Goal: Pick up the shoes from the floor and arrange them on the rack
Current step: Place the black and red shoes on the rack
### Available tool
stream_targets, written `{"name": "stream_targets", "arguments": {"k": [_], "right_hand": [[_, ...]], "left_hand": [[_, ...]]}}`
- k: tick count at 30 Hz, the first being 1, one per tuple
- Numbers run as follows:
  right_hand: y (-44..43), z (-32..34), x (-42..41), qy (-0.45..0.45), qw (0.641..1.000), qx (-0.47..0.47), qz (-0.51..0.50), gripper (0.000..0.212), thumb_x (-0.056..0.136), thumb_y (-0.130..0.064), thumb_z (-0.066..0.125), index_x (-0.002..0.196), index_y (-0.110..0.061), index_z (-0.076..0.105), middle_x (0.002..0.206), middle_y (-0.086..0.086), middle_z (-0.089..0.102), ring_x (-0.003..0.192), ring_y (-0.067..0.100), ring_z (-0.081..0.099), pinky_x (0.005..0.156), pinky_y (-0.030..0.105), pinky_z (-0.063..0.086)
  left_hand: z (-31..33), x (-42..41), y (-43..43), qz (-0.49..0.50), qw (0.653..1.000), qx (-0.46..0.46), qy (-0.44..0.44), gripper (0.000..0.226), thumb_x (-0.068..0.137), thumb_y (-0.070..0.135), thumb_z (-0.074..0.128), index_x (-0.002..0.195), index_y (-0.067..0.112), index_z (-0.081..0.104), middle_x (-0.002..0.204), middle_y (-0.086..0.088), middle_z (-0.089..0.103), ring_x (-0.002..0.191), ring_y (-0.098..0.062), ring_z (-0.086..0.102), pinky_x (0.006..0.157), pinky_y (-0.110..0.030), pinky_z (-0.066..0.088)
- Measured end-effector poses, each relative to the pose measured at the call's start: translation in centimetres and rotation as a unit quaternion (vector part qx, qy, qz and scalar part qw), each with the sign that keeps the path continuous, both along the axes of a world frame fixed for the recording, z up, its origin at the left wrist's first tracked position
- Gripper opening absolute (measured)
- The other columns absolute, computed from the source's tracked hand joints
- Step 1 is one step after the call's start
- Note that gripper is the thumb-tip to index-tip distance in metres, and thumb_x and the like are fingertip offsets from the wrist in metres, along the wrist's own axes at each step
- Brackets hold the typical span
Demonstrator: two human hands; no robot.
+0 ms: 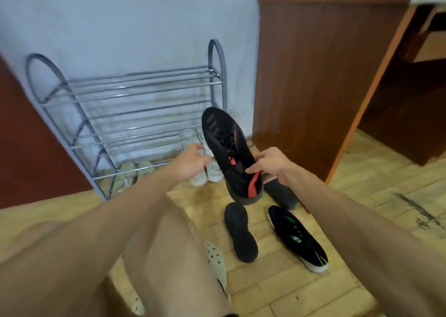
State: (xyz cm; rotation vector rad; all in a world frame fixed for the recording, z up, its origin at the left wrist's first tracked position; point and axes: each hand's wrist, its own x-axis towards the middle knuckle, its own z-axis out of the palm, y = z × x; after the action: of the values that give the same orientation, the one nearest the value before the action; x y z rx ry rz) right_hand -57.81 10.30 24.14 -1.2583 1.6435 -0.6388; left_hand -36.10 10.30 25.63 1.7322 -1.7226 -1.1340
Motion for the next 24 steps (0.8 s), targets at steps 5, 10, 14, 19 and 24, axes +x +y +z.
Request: {"name": "stream_targets", "arguments": {"k": [5,10,14,19,24], "right_hand": [[-2.5,7.5,9.9,-0.089,0.991,-0.076,0.061,0.029,0.075,0.005,0.073,0.104,-0.001,0.071,0.097,0.012,0.073,0.079,0.022,0.067,0.067,0.034,0.057],[-2.3,11.5,21.2,-0.191,0.969,-0.098,0.125,0.026,0.079,0.005,0.068,0.104,-0.002,0.07,0.095,0.011,0.071,0.083,0.023,0.065,0.057,0.029,0.052],[-1.2,10.8,29.0,-0.191,0.956,-0.073,0.21,0.027,0.082,-0.003,0.069,0.109,-0.002,0.071,0.104,0.015,0.073,0.085,0.024,0.067,0.073,0.038,0.058],[1.2,6.6,37.6,-0.12,0.92,-0.027,0.371,0.042,0.085,-0.022,0.072,0.126,-0.023,0.063,0.118,0.002,0.07,0.108,0.024,0.065,0.096,0.045,0.051],[3.0,0.2,43.0,-0.052,0.887,0.037,0.458,0.065,0.081,-0.014,0.076,0.137,-0.029,0.048,0.122,0.0,0.066,0.109,0.024,0.065,0.089,0.046,0.055]], "left_hand": [[4.8,7.6,0.5,0.076,0.996,-0.036,0.038,0.06,0.09,0.031,0.057,0.142,0.011,0.035,0.131,-0.008,0.056,0.109,-0.023,0.061,0.084,-0.032,0.049],[9.5,16.4,3.4,0.177,0.959,-0.102,0.194,0.018,0.094,0.016,0.054,0.107,0.01,0.066,0.1,-0.008,0.07,0.082,-0.018,0.065,0.071,-0.028,0.054],[10.0,23.7,7.9,0.234,0.945,-0.105,0.203,0.016,0.086,0.017,0.068,0.101,0.01,0.068,0.092,-0.006,0.074,0.074,-0.017,0.071,0.061,-0.027,0.056],[4.9,30.9,12.4,0.369,0.907,-0.093,0.183,0.018,0.086,0.006,0.064,0.104,0.003,0.067,0.089,-0.01,0.072,0.061,-0.014,0.07,0.053,-0.027,0.056],[-2.5,34.8,16.0,0.455,0.865,-0.041,0.209,0.015,0.082,0.0,0.057,0.096,0.006,0.057,0.085,-0.009,0.066,0.072,-0.022,0.067,0.064,-0.036,0.057]]}}
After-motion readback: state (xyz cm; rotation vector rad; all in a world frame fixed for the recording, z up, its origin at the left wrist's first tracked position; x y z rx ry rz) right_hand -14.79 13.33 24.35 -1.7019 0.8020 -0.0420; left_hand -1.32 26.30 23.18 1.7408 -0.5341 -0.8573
